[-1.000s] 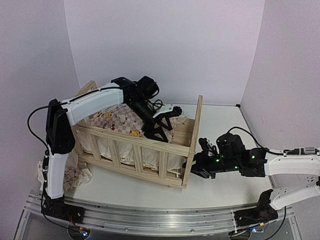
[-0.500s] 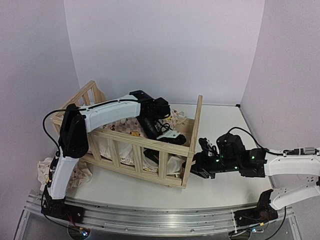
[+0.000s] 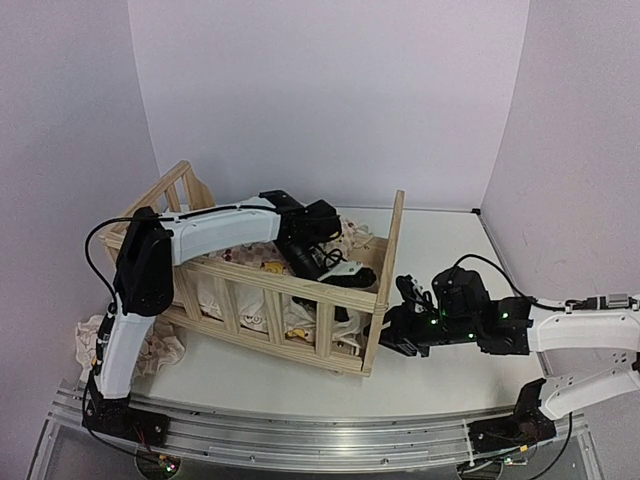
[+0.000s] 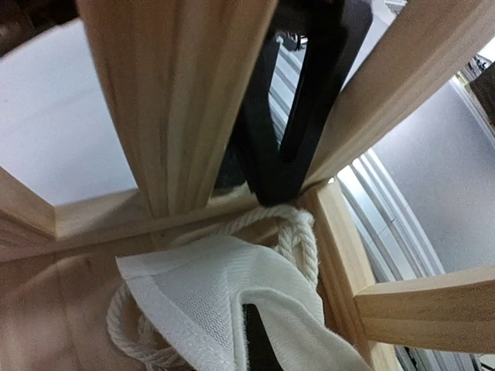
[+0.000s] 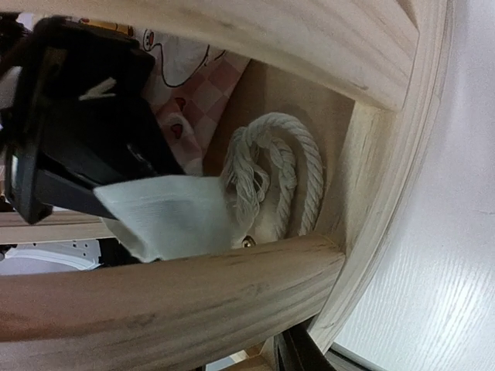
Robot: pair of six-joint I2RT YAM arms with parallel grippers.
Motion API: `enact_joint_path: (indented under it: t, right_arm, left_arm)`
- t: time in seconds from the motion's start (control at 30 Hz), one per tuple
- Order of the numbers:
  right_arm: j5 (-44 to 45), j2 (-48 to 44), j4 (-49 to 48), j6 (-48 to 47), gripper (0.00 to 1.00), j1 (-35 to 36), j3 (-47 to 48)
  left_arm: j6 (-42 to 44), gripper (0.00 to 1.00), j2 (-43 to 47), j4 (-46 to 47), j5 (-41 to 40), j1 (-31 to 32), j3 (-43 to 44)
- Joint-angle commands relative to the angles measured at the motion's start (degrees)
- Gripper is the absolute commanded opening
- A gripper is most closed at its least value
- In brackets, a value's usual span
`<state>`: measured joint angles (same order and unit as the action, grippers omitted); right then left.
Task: Set up the pet bed
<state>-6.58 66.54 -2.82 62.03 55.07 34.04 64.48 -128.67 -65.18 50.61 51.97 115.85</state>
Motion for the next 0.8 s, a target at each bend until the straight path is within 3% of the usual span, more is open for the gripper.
enact_joint_path:
  t: [0.0, 0.3, 0.63, 0.77]
  right_arm:
    - [0.0, -3.1, -0.8, -2.4, 0.31, 0.3, -0.8]
    - [-3.4, -4.0, -2.5, -6.6, 0.40, 0.2, -0.3]
    - [-8.0, 0.7, -10.7, -7.4, 0.43, 0.3, 0.8]
    - [-4.7, -3.3, -8.5, -17.1, 0.41, 2.0, -0.6]
  left_arm:
    - [-6.3, 0.00, 7.5, 5.6, 11.5, -1.0, 4.3]
    - [-8.0, 0.00, 10.6, 6.8, 16.3, -0.9, 1.9]
    - [-20.6, 0.00, 10.8, 23.6, 11.2, -0.4, -3.6]
    - [-26.4, 0.00, 10.8, 27.8, 10.6, -2.2, -5.6]
